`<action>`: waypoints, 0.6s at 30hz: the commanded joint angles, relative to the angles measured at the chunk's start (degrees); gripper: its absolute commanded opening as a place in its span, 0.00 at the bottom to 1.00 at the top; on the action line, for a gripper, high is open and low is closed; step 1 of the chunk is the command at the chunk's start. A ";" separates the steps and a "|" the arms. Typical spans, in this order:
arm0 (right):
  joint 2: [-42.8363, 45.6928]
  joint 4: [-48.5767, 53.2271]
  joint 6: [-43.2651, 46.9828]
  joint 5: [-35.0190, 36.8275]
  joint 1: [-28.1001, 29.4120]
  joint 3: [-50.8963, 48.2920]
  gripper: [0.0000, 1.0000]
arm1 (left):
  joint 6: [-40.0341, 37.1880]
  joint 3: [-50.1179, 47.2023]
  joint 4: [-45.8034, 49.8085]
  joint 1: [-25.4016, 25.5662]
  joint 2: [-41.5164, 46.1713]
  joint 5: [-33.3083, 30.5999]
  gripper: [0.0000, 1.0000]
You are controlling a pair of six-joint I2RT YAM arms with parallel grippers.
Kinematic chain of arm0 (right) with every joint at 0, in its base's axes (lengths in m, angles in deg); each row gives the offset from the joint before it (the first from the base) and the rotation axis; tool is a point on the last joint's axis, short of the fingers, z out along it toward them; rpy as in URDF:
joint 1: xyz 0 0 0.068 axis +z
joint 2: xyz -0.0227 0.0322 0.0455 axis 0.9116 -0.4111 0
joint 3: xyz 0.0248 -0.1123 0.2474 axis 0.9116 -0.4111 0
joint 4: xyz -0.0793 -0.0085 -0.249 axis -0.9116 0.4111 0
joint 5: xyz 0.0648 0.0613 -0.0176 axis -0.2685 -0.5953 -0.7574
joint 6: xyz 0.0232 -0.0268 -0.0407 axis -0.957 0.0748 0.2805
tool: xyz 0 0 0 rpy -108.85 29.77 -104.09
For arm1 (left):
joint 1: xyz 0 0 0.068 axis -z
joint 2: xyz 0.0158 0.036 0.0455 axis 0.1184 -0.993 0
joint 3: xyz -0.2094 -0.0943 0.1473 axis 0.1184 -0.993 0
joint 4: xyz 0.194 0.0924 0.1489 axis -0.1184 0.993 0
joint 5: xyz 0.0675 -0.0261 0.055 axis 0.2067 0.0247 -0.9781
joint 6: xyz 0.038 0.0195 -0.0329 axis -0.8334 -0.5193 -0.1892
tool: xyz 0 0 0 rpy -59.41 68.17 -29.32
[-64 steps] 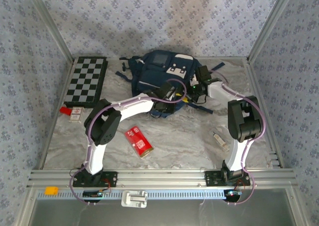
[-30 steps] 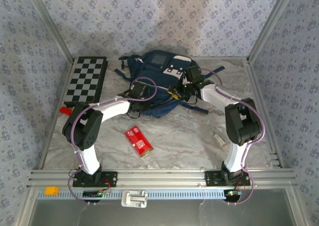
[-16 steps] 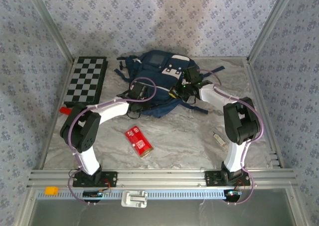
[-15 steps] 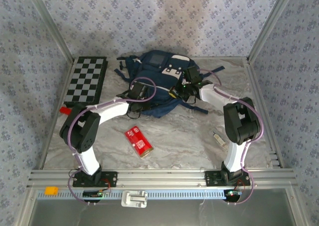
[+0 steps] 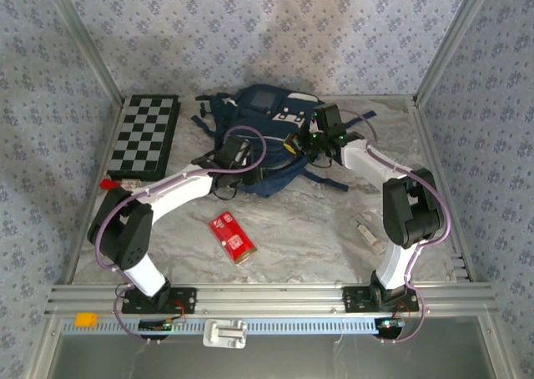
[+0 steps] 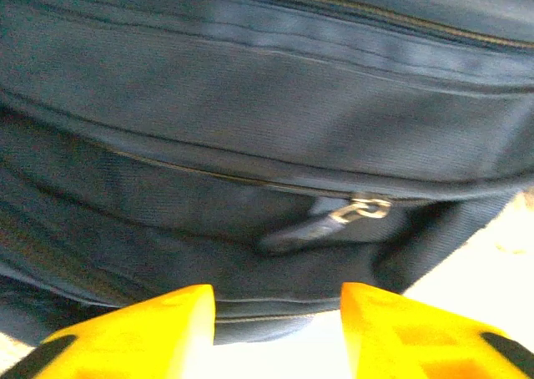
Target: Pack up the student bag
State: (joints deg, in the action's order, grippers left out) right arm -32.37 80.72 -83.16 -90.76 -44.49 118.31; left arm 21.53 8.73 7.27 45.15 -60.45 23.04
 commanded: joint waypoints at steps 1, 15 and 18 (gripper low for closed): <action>1.95 -3.30 -0.94 0.13 -0.90 3.09 0.00 | -3.14 4.30 1.35 0.94 -2.28 -1.25 0.47; 1.33 -2.80 -0.89 0.20 -1.46 4.53 0.00 | -15.77 8.92 0.50 -0.49 -8.99 0.26 0.49; 1.01 -2.38 -0.62 0.11 -1.30 4.46 0.00 | -17.05 10.86 -0.15 -1.34 -10.34 0.42 0.47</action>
State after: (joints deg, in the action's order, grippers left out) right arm -32.37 80.81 -83.58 -91.33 -45.04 119.79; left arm 7.98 16.70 7.75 44.60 -69.33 22.91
